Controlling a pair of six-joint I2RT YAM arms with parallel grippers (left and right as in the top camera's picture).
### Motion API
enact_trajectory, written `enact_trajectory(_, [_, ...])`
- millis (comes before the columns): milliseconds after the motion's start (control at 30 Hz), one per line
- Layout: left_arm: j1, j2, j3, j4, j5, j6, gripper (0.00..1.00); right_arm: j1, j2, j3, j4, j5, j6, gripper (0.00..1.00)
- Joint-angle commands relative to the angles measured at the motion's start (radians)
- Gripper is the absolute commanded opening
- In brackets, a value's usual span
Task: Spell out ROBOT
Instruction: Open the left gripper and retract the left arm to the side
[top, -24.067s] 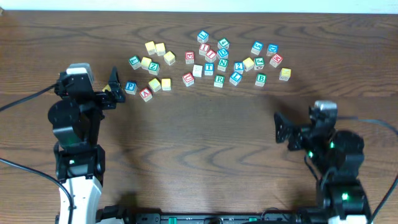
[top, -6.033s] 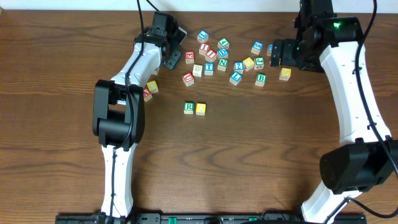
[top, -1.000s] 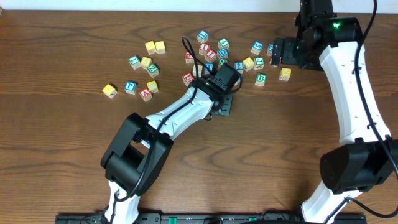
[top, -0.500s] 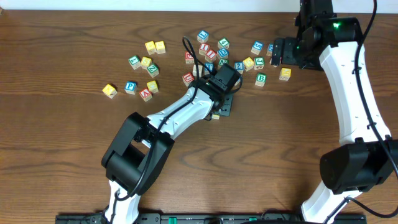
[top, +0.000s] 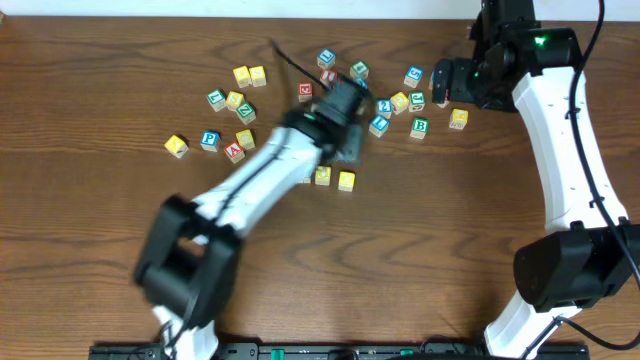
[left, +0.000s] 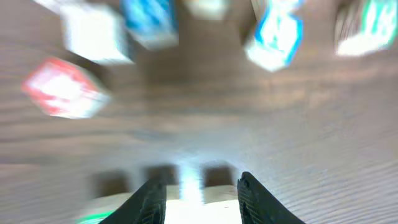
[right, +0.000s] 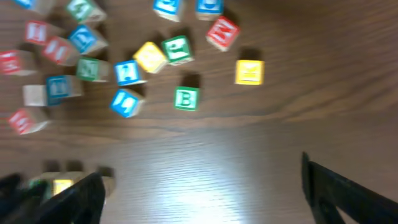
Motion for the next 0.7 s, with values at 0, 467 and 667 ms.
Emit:
enact_trajectory(0, [0.116,-0.164,0.047,-0.018,-0.027,0.02,0.38,0.044,0.006,-0.009,0.014,-0.1,-0.012,0.89])
enact_trajectory(467, [0.504,-0.271,0.042,-0.16,-0.027,0.02,0.44,0.322,0.007,-0.193,0.109,-0.106,0.174,0.21])
enact_trajectory(667, [0.541,-0.271,0.042,-0.161,-0.027,0.02,0.44,0.42,0.007,-0.315,0.227,-0.106,0.222,0.01])
